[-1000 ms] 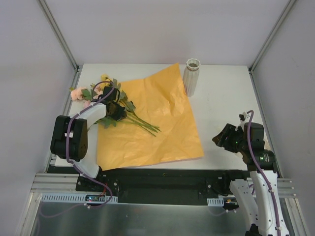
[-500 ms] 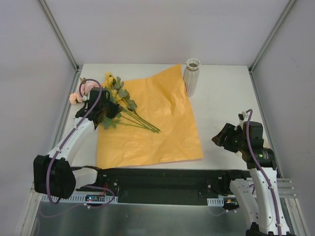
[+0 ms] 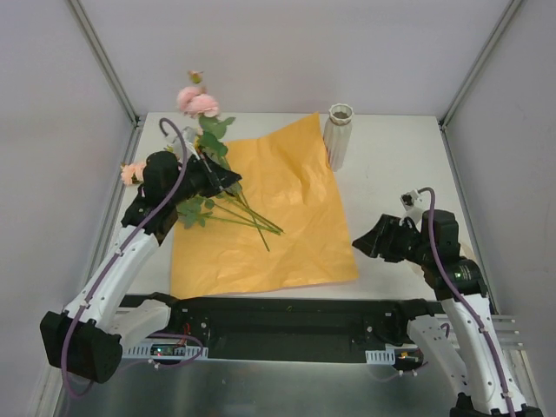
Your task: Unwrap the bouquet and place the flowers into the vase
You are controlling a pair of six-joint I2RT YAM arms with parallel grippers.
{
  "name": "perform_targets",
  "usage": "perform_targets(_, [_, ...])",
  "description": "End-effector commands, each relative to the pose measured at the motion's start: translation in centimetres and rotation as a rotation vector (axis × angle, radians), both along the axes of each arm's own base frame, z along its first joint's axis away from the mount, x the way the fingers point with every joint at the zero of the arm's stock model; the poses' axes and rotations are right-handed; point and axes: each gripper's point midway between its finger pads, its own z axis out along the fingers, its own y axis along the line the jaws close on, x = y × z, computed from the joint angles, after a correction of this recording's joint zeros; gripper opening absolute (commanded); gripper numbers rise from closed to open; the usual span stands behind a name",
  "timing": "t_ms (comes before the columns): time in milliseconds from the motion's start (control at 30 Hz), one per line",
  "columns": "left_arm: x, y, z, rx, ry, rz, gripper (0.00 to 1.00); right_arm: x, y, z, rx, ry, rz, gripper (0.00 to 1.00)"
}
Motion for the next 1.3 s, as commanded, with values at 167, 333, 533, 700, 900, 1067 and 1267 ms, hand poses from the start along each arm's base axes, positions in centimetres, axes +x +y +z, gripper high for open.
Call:
perform_targets(167, [-10.4, -11.5, 6.0, 0.081, -0.535, -0.839, 0.00, -0.6, 8.0, 12.0, 0.236, -0.388, 0.378, 0.65])
perform_targets(333, [-11.7, -12.6, 5.8, 0.053, -0.528, -0.951, 0.00, 0.7, 10.6, 17.2, 0.255, -0.511, 0.410, 0.67])
perform_targets(533, [-13.0, -13.0, 4.5, 0.032, -0.500, -1.033, 0.00, 3.4, 15.2, 19.9, 0.272, -0.578, 0.432, 0.61])
perform_targets(700, [-13.5, -13.0, 3.8, 0.031, -0.487, -1.044, 0.00, 5.0, 18.3, 19.6, 0.236, -0.564, 0.463, 0.52])
perform_targets(900, [-13.6, -12.9, 3.4, 0.038, -0.471, -1.049, 0.00, 5.6, 20.2, 19.4, 0.270, -0.547, 0.482, 0.42])
perform_targets(1067, [-13.5, -13.0, 3.2, 0.035, -0.457, -1.056, 0.00, 6.1, 20.9, 19.0, 0.270, -0.537, 0.488, 0.38])
perform_targets(1267, [-13.5, -13.0, 3.2, 0.030, -0.444, -1.060, 0.00, 6.2, 21.8, 18.6, 0.286, -0.510, 0.506, 0.35])
